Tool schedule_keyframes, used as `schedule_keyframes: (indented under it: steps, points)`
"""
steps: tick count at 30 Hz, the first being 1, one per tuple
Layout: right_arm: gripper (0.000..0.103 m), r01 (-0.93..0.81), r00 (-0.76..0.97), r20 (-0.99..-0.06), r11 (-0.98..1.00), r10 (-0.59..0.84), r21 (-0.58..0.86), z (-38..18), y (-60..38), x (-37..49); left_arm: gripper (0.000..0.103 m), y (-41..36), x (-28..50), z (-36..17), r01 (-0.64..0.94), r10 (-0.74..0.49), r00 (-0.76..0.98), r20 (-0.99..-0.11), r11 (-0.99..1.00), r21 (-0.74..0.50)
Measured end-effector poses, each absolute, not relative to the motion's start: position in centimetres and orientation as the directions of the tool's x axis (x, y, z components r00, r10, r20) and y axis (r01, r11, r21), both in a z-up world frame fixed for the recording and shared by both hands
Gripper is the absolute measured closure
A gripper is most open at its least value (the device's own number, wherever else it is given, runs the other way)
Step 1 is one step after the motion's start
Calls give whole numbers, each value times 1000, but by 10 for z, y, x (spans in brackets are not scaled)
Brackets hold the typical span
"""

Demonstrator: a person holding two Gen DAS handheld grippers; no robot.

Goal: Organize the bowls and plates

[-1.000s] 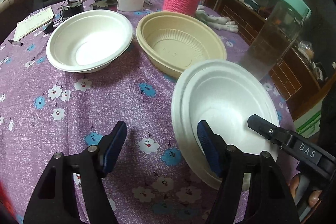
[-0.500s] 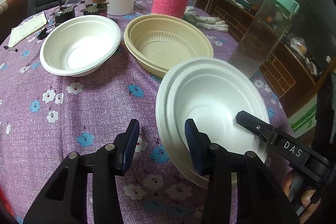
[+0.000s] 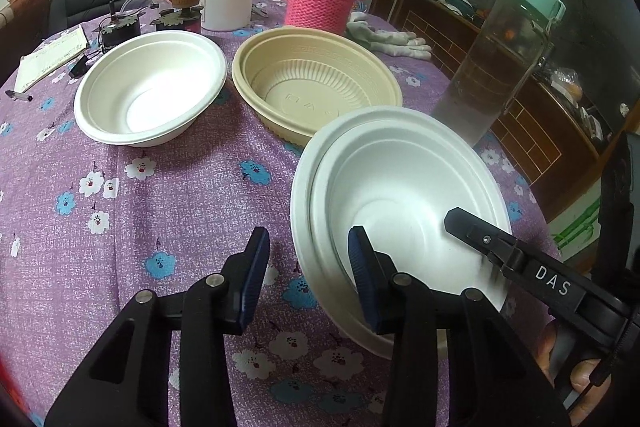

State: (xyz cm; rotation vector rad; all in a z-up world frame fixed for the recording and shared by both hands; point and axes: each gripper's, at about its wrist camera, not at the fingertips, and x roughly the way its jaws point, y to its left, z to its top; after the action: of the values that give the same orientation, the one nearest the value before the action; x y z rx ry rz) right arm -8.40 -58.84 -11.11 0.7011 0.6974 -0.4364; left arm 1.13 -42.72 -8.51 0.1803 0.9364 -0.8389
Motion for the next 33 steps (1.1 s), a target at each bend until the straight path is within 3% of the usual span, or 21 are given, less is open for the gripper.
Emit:
schedule_keyframes:
  steps: [33]
  points:
    - [83,557,721,-691,635,-50,535,-121,-597,-90,63,-426,12,-86,697,-549,306,-778,686,-210]
